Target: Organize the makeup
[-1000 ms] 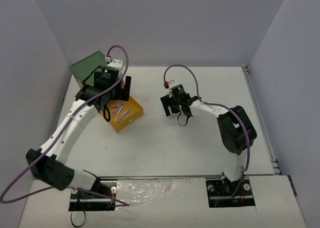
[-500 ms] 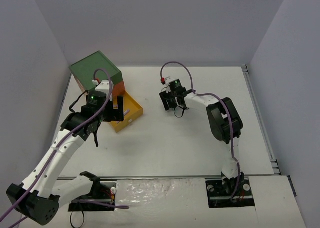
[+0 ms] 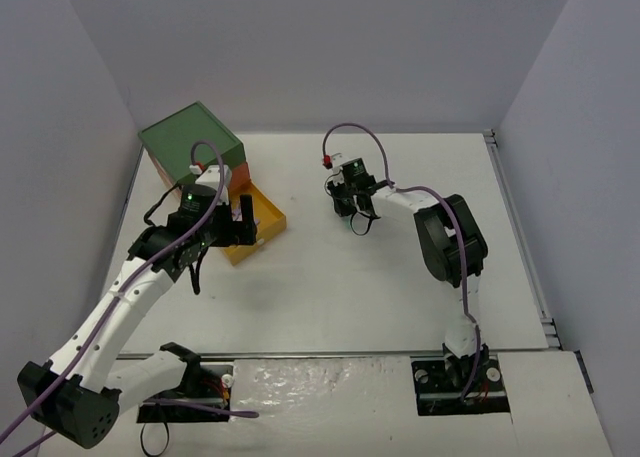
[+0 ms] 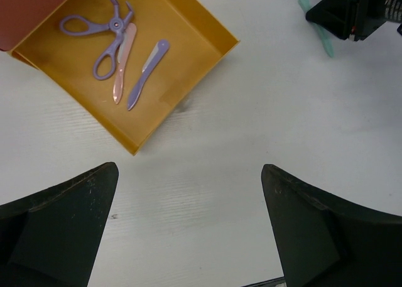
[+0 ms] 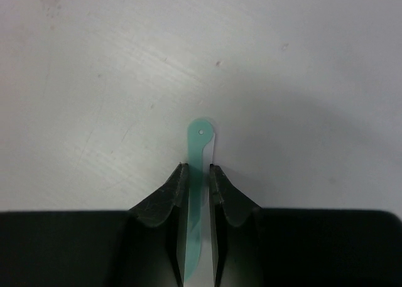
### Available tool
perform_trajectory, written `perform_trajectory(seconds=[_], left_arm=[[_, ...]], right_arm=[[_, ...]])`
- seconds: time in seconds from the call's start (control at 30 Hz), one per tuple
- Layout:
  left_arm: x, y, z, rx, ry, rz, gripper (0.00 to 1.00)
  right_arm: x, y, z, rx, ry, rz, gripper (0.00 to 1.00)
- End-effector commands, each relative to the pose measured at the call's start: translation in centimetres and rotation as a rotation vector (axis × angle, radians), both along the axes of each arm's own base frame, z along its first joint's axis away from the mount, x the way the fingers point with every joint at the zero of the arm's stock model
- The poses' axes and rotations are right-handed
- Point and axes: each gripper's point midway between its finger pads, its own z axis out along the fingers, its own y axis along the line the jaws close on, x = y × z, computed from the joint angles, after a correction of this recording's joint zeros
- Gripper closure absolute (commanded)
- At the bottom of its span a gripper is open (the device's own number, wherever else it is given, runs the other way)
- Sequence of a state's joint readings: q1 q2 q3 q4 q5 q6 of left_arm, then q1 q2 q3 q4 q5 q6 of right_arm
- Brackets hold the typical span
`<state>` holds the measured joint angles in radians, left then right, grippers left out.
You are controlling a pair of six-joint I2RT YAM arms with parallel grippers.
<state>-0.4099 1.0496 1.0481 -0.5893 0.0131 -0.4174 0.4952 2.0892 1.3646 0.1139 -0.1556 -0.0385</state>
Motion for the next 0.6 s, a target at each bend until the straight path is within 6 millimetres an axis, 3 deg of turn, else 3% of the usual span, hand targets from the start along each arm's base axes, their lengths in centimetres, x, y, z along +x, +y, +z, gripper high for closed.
perform_trajectory(seconds=[0.0,0.1,0.23,0.33,0.57], left_arm=[[1.9,-2.8,1.9,-0.152,-0.048,-0.018,0.03],[2.4,-4.0,2.0,-0.208,-0.034,-0.028,0.03],[2.9,-5.4,2.5,-0.282,-0.023,-0.029,0.03],[3.0,-6.5,3.1,-0.34,-0.02,-0.039,0.04],[2.9,-8.9,4.7,-0.402,-0.034,-0.101,0.09]], right_arm=[[-5.4,2.1,2.1,0.018,0.03,0.086,1.0],[-7.5,4.9,6.5,0.109,-0.075,0.123,1.0],[-10.2,7.7,10.6,0.258,-0.19,0.174,1.0],[-12.0,9.5,15.8,0.428,-0.307,0.214,1.0],[-15.5,10.6,20.9,0.61,-0.426,0.28,1.0]])
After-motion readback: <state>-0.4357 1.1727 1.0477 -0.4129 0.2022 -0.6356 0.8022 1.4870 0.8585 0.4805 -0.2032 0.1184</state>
